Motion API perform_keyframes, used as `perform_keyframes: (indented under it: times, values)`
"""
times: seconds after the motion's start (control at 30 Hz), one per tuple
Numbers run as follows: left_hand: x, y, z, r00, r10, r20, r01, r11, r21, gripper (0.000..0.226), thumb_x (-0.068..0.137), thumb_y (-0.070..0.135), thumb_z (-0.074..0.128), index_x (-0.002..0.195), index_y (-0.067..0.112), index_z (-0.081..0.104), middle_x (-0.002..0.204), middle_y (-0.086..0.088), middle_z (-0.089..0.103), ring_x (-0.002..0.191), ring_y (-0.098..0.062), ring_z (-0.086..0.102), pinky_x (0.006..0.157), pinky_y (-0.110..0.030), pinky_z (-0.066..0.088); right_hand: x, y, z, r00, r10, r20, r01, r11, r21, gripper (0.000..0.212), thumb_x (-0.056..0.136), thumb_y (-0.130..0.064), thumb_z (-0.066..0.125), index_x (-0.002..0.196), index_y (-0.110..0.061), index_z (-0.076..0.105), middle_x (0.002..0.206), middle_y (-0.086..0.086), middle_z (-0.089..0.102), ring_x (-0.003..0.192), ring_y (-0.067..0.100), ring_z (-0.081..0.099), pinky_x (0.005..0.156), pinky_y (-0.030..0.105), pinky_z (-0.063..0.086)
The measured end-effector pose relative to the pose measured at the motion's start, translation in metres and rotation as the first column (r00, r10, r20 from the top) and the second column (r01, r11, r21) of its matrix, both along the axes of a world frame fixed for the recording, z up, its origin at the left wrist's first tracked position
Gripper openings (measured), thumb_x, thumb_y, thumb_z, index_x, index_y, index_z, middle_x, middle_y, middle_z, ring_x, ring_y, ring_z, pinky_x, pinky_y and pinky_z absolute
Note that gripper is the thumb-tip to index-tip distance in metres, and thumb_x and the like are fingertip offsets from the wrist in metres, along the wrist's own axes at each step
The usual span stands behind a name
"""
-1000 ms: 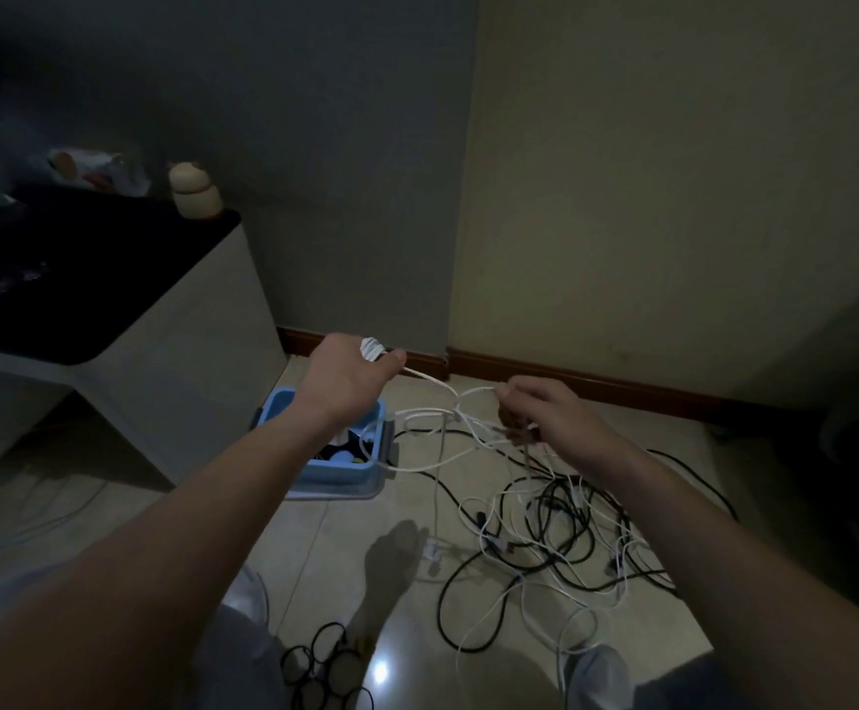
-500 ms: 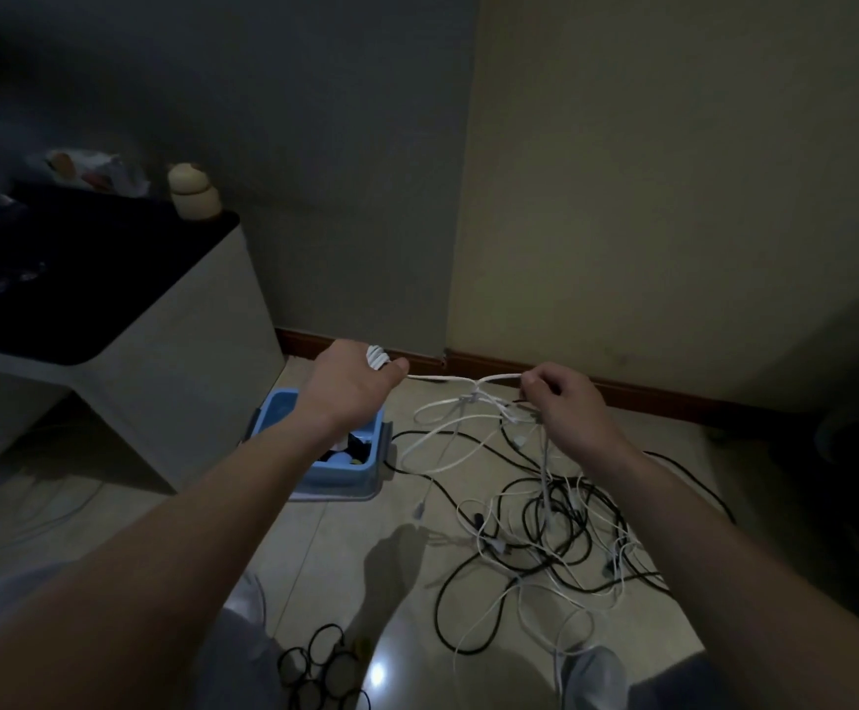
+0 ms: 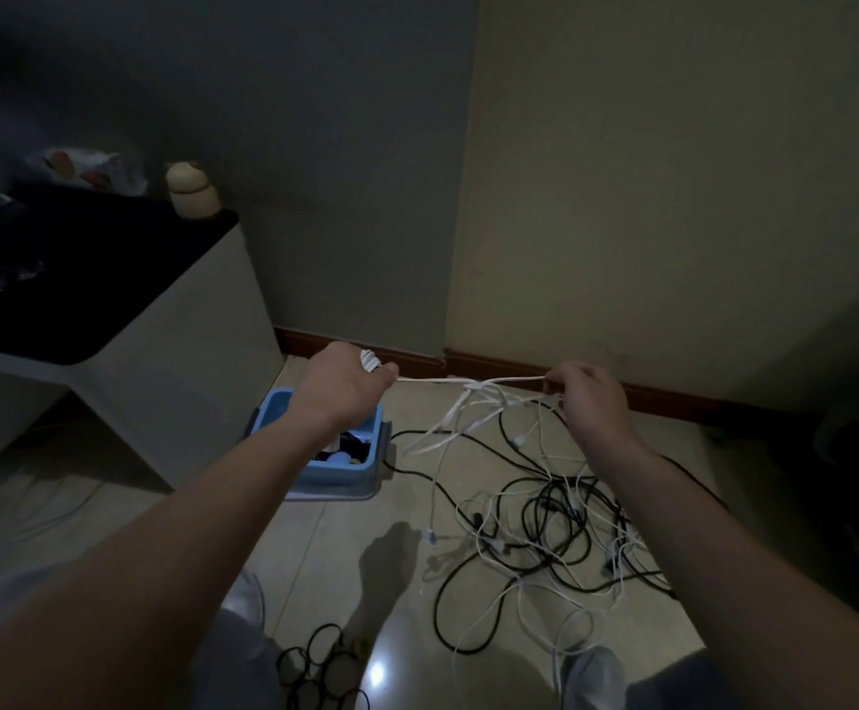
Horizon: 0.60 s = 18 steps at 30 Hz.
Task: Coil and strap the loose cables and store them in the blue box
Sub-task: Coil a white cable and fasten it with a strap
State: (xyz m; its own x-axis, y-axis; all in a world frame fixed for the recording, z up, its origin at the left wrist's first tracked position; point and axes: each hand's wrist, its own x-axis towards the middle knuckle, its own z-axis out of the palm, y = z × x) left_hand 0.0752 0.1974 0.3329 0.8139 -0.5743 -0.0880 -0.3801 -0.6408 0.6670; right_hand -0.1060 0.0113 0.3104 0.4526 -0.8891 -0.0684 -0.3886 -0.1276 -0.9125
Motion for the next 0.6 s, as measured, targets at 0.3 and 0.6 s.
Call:
perform_keyframes:
  times: [0.3,0.6]
  values:
    - [0.0071,0.0008,-0.0024,0.999,0.023,0.047,-0.024,1.0,0.017,0.036,0.096,0.04,0.061,0.08,0.008,0.06,0.07,-0.007,0.058,0.064,-0.021,0.054,0.056,-0.031,0.039,-0.0013,0.0,-0.0021,0.992,-0.033,-0.126,0.018,0.993,-0.118,0.031,0.083,-0.02,0.053,0.06,0.0,0.048,0.061,0.009,0.039,0.059,0.019,0.032,0.056,0.034,0.02]
    - [0.0083,-0.0031,-0.0036,0.996,0.033,0.082,-0.031,0.999,-0.027,0.032,0.096,0.036,0.062,0.076,0.011,0.062,0.067,-0.003,0.059,0.059,-0.012,0.053,0.049,-0.026,0.036,-0.0032,-0.0046,-0.0024,0.985,-0.092,-0.148,0.049,0.961,-0.272,0.034,0.086,-0.018,0.053,0.055,-0.014,0.038,0.053,0.006,0.031,0.053,0.019,0.025,0.051,0.037,0.015]
